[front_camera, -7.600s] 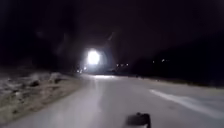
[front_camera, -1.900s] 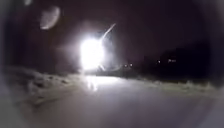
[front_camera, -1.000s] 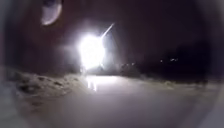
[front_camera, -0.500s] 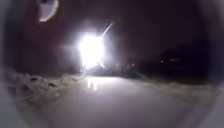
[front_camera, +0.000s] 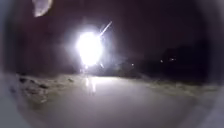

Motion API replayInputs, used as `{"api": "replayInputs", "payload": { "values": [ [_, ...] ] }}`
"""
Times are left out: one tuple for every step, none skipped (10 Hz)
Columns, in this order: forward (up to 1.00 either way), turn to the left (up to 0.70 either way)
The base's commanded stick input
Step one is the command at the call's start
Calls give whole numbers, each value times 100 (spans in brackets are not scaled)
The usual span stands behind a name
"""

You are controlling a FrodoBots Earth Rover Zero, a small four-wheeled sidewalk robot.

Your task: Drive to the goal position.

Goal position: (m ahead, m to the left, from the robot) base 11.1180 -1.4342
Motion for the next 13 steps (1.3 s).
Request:
{"api": "replayInputs", "payload": {
  "values": [
    [100, 5],
    [100, 5],
    [100, 5],
    [100, 5],
    [100, 5],
    [100, 5],
    [100, 5],
    [100, 4],
    [100, 4],
    [100, 5],
    [100, 9],
    [100, 9],
    [100, 7]
  ]
}}
